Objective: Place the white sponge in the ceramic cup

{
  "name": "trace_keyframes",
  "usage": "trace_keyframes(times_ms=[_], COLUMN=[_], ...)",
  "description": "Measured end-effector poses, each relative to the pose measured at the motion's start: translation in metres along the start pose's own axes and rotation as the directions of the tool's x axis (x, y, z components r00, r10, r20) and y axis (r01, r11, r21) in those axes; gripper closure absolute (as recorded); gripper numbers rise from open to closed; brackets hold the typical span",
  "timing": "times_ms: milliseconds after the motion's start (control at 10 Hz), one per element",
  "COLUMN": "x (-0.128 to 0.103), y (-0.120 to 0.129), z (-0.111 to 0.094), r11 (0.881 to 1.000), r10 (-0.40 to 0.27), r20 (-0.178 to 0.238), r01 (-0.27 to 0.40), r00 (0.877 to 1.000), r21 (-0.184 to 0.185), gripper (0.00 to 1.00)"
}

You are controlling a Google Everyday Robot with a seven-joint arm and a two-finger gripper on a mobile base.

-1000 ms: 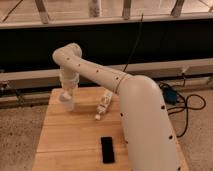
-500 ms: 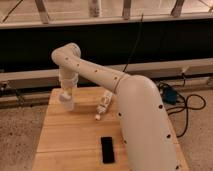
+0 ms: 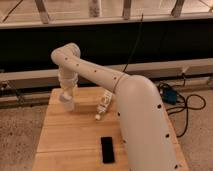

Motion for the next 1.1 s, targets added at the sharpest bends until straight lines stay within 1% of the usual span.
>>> trace_keyframes(times_ms=[100, 300, 400, 500, 600, 700, 800, 1000, 1100], x=[0.0001, -0.0002, 0.0000, 0.0005, 0.0008, 0.0009, 0.0006, 0.0010, 0.0014], y=[-0.0006, -0.0020, -0.0024, -0.0026, -0.0025, -0.0022, -0.0027, -0.0034, -0.0025], z=[0.0003, 0.0010, 0.0016, 0.0018, 0.0013, 0.0015, 0.0020, 0.0020, 0.0025], r11=[1.000, 1.000, 1.000, 1.000, 1.000, 1.000, 1.000, 1.000, 1.000], r10=[-0.001, -0.005, -0.007, -0.007, -0.007, -0.007, -0.009, -0.011, -0.012], r20=[0.000, 0.000, 0.000, 0.000, 0.000, 0.001, 0.002, 0.002, 0.002], r01=[0.001, 0.005, 0.007, 0.007, 0.007, 0.007, 0.009, 0.011, 0.012], r00=[1.000, 1.000, 1.000, 1.000, 1.000, 1.000, 1.000, 1.000, 1.000], r21=[0.000, 0.000, -0.001, 0.000, 0.000, -0.002, -0.003, -0.003, -0.006], gripper=[0.60, 0.67, 0.67, 0.64, 0.56, 0.50, 0.50, 0.56, 0.56])
